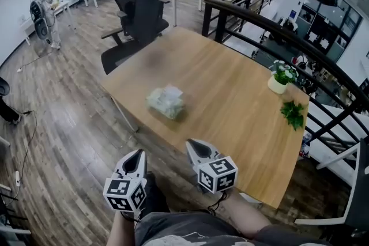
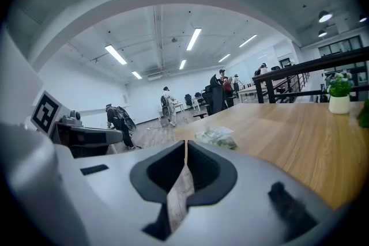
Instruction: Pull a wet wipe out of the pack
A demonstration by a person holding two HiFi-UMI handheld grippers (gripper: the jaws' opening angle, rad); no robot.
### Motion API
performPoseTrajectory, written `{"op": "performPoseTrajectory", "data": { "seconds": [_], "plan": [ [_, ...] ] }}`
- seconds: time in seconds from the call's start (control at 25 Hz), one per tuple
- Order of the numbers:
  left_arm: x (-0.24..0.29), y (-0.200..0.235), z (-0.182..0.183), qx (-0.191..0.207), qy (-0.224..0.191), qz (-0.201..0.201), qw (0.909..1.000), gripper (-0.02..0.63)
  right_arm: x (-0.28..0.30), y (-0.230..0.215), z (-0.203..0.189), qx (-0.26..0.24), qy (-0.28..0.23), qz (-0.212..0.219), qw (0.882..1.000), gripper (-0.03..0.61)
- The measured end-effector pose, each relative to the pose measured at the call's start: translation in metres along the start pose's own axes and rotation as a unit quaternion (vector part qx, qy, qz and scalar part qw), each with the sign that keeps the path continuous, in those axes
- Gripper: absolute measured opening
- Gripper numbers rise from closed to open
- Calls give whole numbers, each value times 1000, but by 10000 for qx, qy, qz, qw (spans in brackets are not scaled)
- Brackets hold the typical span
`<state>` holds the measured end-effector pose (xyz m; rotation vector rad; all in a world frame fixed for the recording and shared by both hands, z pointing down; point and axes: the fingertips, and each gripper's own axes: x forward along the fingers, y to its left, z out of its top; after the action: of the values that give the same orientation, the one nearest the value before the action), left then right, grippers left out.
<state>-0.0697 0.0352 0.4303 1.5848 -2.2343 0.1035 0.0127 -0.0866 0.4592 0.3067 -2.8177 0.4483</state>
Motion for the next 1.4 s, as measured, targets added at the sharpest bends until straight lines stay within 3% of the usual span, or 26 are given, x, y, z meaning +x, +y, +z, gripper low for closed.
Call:
{"op": "performPoseTrajectory", "data": {
  "seconds": [0.24, 0.84, 1.4],
  "plan": [
    [41, 24, 12, 23, -17, -373, 9993, 25, 37, -18, 1, 76, 43, -300, 9995, 26],
    [162, 106, 56, 81, 391, -1319, 9905, 25, 145, -63, 34, 474, 97, -1255, 9909, 28],
    [240, 127, 69, 468, 839, -2402, 9659, 26, 185, -91, 48, 737, 66, -2283, 9708, 26]
  ]
}}
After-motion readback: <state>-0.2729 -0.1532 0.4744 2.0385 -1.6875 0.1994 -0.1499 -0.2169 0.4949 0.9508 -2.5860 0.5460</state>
